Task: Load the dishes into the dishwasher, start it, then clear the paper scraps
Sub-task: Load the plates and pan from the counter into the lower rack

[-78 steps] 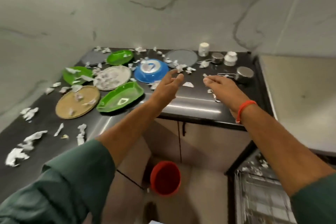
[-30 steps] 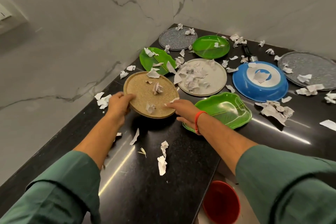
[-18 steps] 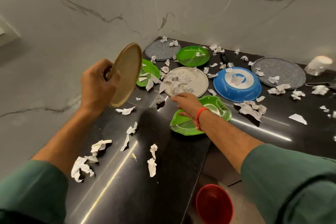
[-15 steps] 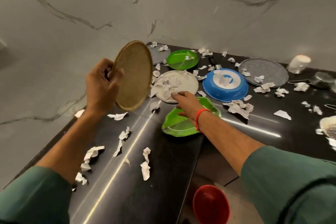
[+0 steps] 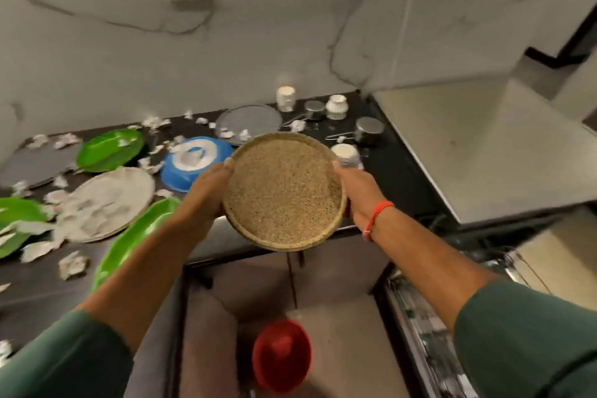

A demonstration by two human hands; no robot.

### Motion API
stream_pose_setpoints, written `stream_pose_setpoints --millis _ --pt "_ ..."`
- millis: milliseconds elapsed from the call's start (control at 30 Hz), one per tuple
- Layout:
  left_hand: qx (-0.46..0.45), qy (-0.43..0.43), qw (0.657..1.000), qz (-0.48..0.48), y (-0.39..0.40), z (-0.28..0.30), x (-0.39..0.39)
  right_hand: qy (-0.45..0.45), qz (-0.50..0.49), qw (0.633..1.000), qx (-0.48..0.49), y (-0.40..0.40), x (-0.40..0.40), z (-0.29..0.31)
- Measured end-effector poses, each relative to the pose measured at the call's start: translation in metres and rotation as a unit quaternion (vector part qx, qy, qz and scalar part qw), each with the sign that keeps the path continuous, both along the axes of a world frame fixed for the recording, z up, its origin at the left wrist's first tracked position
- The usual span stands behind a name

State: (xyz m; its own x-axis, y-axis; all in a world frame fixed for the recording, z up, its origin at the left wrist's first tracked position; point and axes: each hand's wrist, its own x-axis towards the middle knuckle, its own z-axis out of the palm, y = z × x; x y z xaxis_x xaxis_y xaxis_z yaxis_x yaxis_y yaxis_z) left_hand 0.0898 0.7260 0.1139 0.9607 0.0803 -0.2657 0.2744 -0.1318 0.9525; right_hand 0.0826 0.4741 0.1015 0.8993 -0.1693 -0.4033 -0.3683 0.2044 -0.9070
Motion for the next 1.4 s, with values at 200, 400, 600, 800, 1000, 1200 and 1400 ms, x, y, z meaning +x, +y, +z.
stream_pose_setpoints --millis 200,400,600,800,1000,1200,1400 --pt "-0.040 0.032 0.992 -0.116 -0.182 -0.010 -0.021 -0.013 -0.042 0.997 0.061 -0.169 -0.061 -0.014" --pt "-0.023 0.065 0.970 -0.231 -0.348 -0.039 -0.057 -0.009 -0.148 0.981 0.127 -0.311 -0.155 -0.045" --pt "0.019 0.150 0.926 -0.345 -0.484 -0.076 -0.083 0.021 -0.302 0.945 0.124 -0.407 -0.255 -0.073" --pt "0.069 0.143 0.877 -0.453 -0.584 -0.106 -0.108 0.059 -0.430 0.891 0.131 -0.455 -0.311 -0.102" --pt "0.142 0.156 0.806 -0.553 -0.640 -0.146 -0.109 0.189 -0.521 0.828 0.078 -0.467 -0.333 -0.145" --pt "0.270 0.128 0.726 -0.619 -0.666 -0.202 -0.090 0.247 -0.541 0.798 0.098 -0.465 -0.331 -0.194" --pt "0.323 0.162 0.694 -0.623 -0.669 -0.258 -0.088 0.288 -0.561 0.764 0.135 -0.449 -0.333 -0.254"
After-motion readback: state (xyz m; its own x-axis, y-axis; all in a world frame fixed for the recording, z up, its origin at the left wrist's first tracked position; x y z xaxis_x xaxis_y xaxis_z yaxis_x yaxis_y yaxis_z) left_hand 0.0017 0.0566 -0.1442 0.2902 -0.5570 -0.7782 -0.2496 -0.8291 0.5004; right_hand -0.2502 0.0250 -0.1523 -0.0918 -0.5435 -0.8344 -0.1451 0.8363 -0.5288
